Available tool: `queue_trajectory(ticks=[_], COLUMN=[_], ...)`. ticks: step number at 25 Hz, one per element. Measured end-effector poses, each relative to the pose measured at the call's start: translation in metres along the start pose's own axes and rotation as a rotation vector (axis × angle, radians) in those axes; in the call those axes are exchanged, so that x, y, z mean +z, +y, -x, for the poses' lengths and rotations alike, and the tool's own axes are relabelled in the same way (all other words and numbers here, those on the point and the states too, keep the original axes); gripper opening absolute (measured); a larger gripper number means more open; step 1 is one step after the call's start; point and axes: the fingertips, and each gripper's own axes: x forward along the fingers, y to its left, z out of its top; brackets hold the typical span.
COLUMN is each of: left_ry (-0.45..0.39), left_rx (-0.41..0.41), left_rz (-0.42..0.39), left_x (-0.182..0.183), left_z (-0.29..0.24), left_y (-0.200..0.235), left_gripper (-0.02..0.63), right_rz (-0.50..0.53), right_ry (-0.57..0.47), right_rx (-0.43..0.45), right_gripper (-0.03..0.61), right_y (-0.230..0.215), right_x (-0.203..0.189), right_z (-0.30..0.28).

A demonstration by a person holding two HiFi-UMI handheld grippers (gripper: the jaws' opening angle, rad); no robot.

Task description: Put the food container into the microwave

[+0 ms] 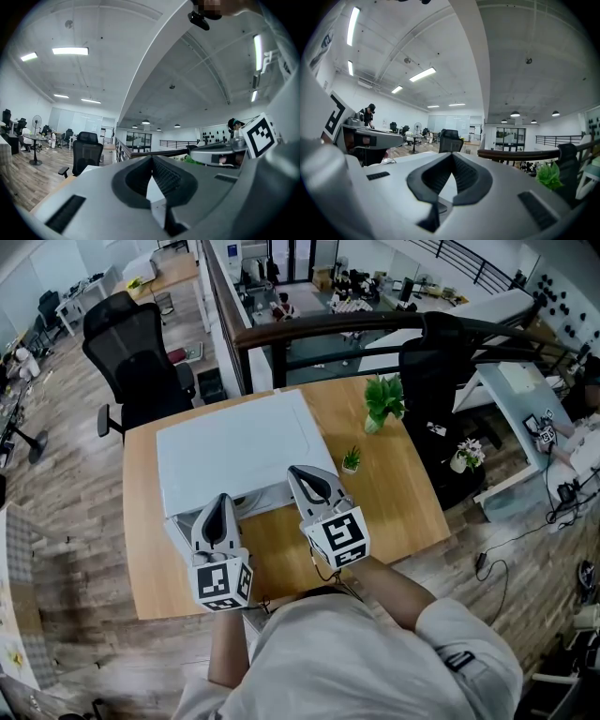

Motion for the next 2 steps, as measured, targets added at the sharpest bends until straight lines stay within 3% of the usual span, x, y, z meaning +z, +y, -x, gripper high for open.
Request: queue_trajectory(ticks=[2], left_ry=[-0.003], left_rx=[-0.002], left_rz=[-0.001], left_x=[0.0012], left_z=[-0.0013], left_y=[0.0005], left_gripper=[0.012], right_rz=[0.001], right_ry=[0.002], right_rx=[0.000], right_gripper=[0.003], right_y=[-0.0001], right_x=[-0.0006], right_z=[-0.0017])
